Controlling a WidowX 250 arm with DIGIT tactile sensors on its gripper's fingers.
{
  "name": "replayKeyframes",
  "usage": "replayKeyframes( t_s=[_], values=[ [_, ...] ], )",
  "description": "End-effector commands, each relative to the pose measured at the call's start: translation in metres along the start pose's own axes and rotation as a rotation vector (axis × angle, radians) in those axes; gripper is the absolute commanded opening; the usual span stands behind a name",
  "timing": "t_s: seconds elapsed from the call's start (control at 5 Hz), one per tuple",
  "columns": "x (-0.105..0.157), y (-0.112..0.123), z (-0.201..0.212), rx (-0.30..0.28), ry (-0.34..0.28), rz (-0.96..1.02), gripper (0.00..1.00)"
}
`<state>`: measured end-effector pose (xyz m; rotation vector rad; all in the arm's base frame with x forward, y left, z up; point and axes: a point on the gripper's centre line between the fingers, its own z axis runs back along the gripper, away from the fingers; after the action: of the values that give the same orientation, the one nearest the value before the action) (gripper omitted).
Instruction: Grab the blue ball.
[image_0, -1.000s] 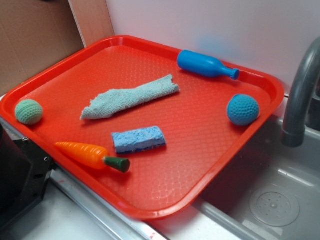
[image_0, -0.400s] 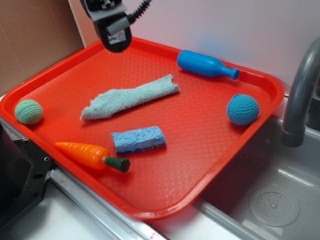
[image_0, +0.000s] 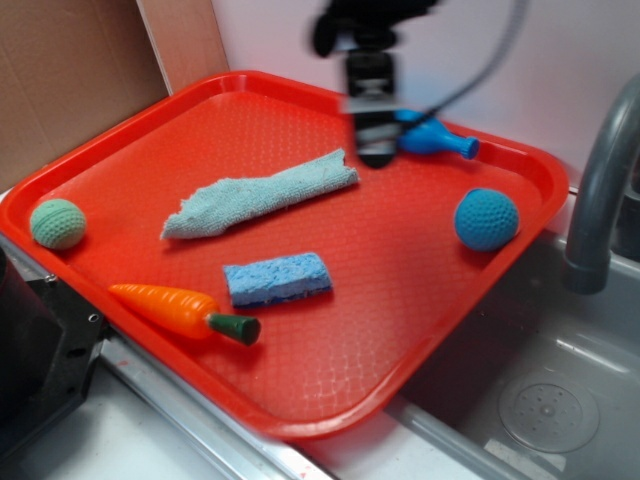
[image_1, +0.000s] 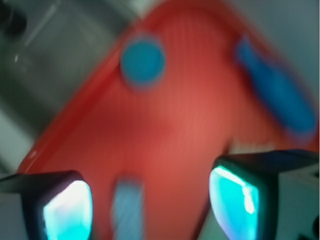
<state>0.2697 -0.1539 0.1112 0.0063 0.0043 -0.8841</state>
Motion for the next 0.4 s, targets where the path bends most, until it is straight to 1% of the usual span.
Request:
replayKeyframes(
  t_s=[0.0, 0.2],
  values=[
    [0.048, 0.002, -0.023, 0.047, -0.031, -0.299, 1.0],
    [0.049, -0.011, -0.034, 0.035, -0.02, -0.429, 1.0]
  ],
)
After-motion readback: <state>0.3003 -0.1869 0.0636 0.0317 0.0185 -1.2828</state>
